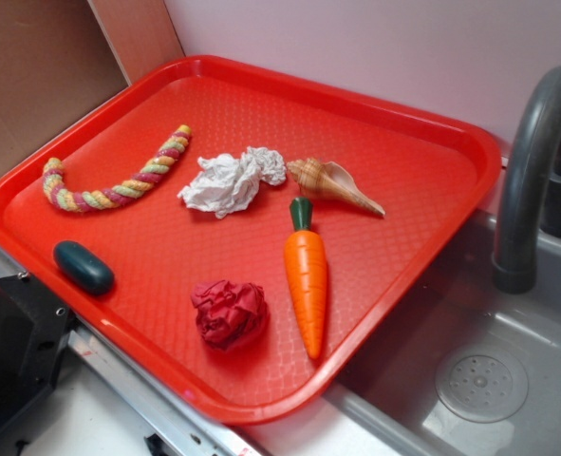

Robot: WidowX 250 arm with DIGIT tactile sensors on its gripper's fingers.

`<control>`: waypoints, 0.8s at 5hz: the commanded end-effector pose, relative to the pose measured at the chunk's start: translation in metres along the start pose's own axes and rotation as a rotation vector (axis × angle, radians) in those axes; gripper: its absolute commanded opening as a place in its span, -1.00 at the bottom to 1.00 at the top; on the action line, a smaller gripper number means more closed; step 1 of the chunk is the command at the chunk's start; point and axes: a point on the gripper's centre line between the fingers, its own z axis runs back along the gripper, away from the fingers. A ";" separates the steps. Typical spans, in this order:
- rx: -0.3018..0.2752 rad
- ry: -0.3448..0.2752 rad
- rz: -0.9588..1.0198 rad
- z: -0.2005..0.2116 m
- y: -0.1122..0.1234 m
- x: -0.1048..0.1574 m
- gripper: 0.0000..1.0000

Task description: Grab the red paper.

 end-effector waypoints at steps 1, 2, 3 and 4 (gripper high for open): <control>0.000 0.000 0.000 0.000 0.000 0.000 1.00; -0.076 -0.072 -0.160 -0.010 -0.028 0.004 1.00; -0.114 -0.059 -0.306 -0.031 -0.065 0.004 1.00; -0.077 -0.025 -0.395 -0.066 -0.090 0.005 1.00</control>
